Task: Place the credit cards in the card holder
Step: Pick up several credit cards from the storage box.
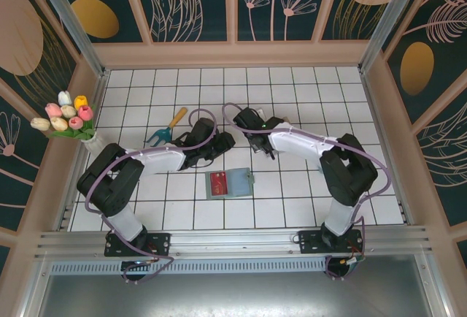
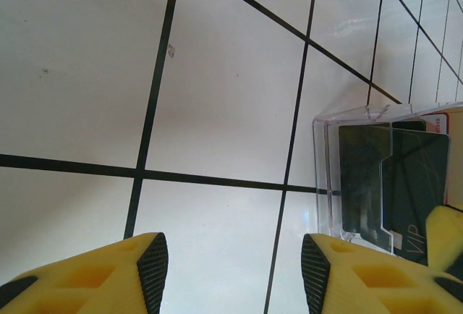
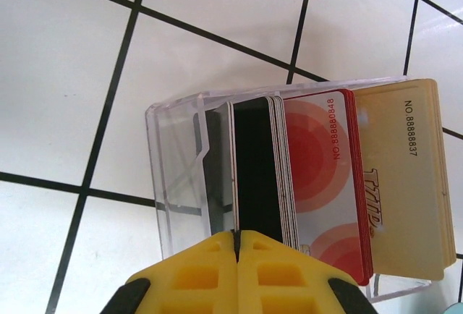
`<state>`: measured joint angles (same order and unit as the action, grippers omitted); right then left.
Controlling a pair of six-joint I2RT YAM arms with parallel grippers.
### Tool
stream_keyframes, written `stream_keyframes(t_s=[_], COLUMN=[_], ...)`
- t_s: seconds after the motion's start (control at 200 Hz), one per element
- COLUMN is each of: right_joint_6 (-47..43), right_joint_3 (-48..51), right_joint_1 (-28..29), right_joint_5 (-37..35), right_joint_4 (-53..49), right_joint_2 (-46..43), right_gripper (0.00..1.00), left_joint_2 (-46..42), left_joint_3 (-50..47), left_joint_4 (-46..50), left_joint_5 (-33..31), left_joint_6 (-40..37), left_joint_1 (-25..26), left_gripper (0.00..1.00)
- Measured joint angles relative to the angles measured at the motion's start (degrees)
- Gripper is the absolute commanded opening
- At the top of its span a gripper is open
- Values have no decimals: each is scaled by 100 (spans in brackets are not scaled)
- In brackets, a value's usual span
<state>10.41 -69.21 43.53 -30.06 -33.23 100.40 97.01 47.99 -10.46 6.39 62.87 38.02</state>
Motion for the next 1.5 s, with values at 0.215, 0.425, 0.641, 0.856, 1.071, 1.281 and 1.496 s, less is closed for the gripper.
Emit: stream_keyframes(t_s=[0.215, 0.425, 0.641, 0.856, 1.071, 1.281, 1.496], right_joint_6=[81, 223, 590, 1425, 1961, 2116, 1926], right_joint_3=[-15, -17, -153, -557, -693, -640, 310], right_joint_1=[-4, -92, -184, -168, -59, -63, -940], right_joint_5=[98, 227, 321, 306, 273, 708, 3174], right_joint_4=[-87, -90, -286, -627, -780, -662, 592], right_joint_2=[-166, -190, -234, -297, -297, -879, -2693], right_gripper=[1, 0, 0, 0, 0, 0, 0], left_joint_2=[-44, -179, -240, -291, -291, -409, -1091], left_joint_3=[0, 0, 0, 0, 0, -33, -369], left_joint_4=[2, 2, 2, -4, -7, -92, -772], left_joint_5=[-2, 0, 26, 85, 155, 264, 656], left_joint_6=[-2, -2, 0, 42, 70, 87, 238], left_joint_1=[0, 0, 0, 0, 0, -7, -168], left_gripper=[54, 54, 54, 54, 54, 55, 67])
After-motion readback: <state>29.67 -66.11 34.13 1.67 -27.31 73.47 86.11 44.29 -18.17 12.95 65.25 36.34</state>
